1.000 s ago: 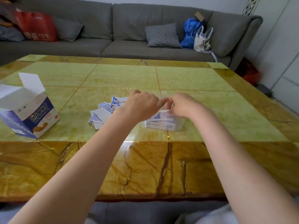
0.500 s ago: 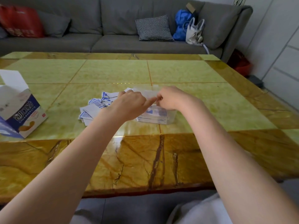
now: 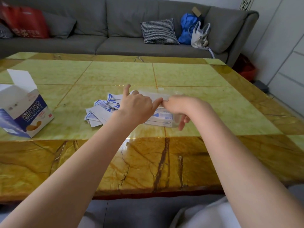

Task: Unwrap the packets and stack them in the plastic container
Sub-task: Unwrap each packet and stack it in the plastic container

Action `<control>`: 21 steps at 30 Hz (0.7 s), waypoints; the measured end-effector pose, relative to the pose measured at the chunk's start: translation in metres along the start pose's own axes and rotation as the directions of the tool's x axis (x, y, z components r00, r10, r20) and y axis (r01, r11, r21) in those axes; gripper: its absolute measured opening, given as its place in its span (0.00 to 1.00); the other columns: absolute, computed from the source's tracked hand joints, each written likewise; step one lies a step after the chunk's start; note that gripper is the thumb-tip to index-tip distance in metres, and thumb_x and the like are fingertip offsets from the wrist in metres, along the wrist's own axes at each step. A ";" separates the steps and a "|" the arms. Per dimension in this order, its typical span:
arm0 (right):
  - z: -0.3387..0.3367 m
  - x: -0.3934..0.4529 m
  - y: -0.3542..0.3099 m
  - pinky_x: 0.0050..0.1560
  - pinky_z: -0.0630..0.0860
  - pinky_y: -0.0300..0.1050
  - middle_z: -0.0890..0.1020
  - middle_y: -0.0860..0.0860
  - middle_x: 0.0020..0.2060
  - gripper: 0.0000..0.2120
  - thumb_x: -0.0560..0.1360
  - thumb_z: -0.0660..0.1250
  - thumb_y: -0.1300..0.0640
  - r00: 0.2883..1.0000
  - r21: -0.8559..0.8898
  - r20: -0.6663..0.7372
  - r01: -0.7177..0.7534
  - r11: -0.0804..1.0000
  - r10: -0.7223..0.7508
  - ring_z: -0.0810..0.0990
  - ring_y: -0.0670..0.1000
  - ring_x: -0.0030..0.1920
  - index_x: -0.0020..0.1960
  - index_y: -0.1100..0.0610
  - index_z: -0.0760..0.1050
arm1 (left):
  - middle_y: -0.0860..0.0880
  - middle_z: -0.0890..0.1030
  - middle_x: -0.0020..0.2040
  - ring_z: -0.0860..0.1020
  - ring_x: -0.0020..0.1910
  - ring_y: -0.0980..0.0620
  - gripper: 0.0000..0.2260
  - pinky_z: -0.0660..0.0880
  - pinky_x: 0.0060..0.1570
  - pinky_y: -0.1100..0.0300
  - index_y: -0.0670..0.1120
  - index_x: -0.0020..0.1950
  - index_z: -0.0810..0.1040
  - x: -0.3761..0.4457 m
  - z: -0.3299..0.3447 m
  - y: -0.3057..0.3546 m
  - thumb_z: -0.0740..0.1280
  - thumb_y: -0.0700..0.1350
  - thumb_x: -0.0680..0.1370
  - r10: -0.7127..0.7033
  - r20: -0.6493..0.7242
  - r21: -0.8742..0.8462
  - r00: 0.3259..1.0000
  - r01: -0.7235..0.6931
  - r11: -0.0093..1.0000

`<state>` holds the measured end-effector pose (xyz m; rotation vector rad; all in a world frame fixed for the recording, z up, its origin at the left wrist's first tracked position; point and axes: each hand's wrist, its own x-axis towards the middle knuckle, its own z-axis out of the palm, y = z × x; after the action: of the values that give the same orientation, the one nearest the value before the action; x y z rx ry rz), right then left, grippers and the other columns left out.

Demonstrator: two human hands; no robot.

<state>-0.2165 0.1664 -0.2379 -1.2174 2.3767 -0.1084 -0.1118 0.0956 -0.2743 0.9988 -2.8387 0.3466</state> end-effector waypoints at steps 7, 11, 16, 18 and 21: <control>0.003 0.001 0.001 0.24 0.73 0.40 0.67 0.62 0.68 0.25 0.80 0.46 0.45 1.000 0.039 0.013 -0.004 0.999 0.003 0.81 0.54 0.26 0.72 0.57 0.60 | 0.47 0.72 0.38 0.74 0.56 0.42 0.28 0.45 0.71 0.43 0.43 0.43 0.76 -0.001 -0.002 0.001 0.40 0.55 0.80 0.015 0.011 0.011 1.000 -0.015 1.000; 0.007 0.008 0.003 0.33 0.79 0.45 0.62 0.62 0.71 0.27 0.79 0.46 0.43 1.000 0.080 0.024 -0.015 0.997 0.013 0.82 0.56 0.26 0.74 0.55 0.56 | 0.48 0.73 0.37 0.75 0.53 0.44 0.29 0.46 0.71 0.44 0.42 0.43 0.76 0.000 0.002 0.000 0.40 0.56 0.80 0.001 0.007 -0.024 1.000 0.000 1.000; 0.002 0.007 0.007 0.39 0.82 0.49 0.66 0.63 0.69 0.26 0.80 0.47 0.43 0.995 0.103 -0.090 -0.022 0.994 0.032 0.82 0.56 0.27 0.74 0.54 0.56 | 0.46 0.76 0.36 0.78 0.47 0.44 0.25 0.51 0.71 0.49 0.44 0.37 0.71 0.002 -0.006 -0.004 0.43 0.55 0.81 -0.029 -0.149 -0.092 0.988 0.016 0.996; -0.002 0.004 0.008 0.34 0.81 0.47 0.69 0.62 0.66 0.26 0.80 0.48 0.44 0.992 0.106 -0.120 -0.016 0.994 0.029 0.82 0.56 0.27 0.73 0.56 0.58 | 0.44 0.78 0.35 0.78 0.45 0.43 0.24 0.52 0.70 0.51 0.45 0.35 0.70 0.002 -0.015 -0.009 0.44 0.55 0.82 -0.067 -0.261 -0.125 0.963 0.035 0.992; -0.013 -0.009 0.007 0.35 0.80 0.47 0.76 0.61 0.57 0.25 0.80 0.48 0.44 0.980 0.071 -0.200 0.030 0.997 -0.016 0.83 0.55 0.28 0.69 0.59 0.64 | 0.46 0.78 0.31 0.78 0.43 0.43 0.26 0.53 0.69 0.51 0.45 0.33 0.72 -0.001 -0.024 -0.021 0.42 0.55 0.79 -0.112 -0.371 -0.173 0.922 0.049 0.984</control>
<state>-0.2229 0.1755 -0.2253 -1.2511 2.5038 -0.3373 -0.0975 0.0862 -0.2472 0.9003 -2.4263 0.2630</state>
